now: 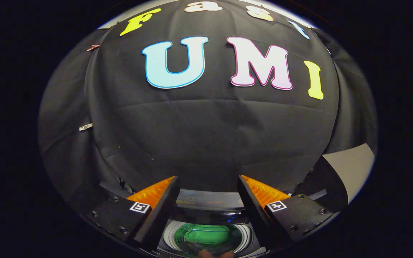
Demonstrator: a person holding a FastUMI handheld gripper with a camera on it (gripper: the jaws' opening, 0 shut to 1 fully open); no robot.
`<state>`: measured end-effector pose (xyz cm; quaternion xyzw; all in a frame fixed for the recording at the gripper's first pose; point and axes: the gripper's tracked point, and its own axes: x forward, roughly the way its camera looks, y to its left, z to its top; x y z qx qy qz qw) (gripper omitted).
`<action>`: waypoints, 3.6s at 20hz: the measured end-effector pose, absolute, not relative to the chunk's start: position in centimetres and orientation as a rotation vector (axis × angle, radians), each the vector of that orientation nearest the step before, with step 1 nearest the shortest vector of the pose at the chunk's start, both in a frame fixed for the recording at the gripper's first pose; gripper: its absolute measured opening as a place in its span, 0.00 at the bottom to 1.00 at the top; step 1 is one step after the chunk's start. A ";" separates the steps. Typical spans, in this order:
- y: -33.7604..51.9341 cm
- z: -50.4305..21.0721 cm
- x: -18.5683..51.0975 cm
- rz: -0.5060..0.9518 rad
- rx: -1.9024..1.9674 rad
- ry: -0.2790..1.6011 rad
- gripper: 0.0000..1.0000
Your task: Put the clothes into the washing machine and then close the washing machine lid.
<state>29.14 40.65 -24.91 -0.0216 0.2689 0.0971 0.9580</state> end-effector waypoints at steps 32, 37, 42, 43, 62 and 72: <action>35.3 -10.9 13.6 0.296 -0.055 0.191 1.00; 29.0 -6.1 12.5 0.266 -0.022 0.126 1.00; 21.4 -3.0 10.4 0.224 0.017 0.089 1.00; 19.6 -2.6 9.9 0.201 0.027 0.078 1.00; 10.6 -4.3 -1.6 0.149 -0.100 0.035 0.99; 9.3 -4.4 -1.8 0.097 -0.097 0.028 0.99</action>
